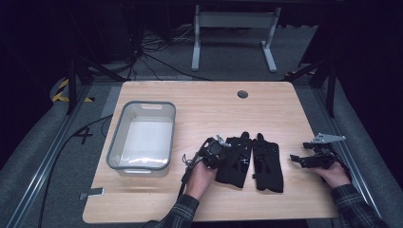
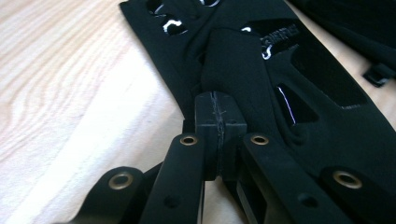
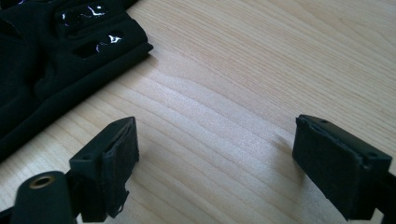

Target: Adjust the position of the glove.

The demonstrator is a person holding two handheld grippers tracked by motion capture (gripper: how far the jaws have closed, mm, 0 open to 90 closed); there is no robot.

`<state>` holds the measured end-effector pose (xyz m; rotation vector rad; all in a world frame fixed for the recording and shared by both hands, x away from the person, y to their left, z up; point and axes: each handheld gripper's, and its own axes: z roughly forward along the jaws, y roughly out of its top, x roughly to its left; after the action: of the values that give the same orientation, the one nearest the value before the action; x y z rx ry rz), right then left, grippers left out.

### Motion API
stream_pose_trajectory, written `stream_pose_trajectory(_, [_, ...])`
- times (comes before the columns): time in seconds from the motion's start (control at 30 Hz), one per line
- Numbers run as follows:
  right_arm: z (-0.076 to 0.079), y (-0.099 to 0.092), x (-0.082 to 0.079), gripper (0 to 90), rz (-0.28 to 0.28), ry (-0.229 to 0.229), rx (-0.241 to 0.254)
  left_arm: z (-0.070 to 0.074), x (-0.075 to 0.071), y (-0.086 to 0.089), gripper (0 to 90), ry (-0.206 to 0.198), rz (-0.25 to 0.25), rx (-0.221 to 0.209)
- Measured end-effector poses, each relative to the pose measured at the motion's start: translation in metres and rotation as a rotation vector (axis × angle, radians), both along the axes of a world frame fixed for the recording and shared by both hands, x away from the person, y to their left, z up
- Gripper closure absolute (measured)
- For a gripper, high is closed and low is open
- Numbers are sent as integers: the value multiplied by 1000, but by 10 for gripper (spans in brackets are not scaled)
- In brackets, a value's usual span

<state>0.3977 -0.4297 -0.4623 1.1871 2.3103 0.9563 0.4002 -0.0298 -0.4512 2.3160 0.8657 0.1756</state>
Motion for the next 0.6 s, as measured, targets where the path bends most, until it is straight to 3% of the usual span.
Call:
stream_pose_trajectory(0.17, [0,0,0,150,5,0,-2,0,-1,-3,897,-9,18,-1])
stream_pose_trajectory(0.4, [0,0,0,150,6,0,-3,-1,-6,-8,874,-1,-11,-15])
stream_pose_trajectory(0.6, [0,0,-1,164,11,-3,-2,5,-8,-4,645,-27,19,-51])
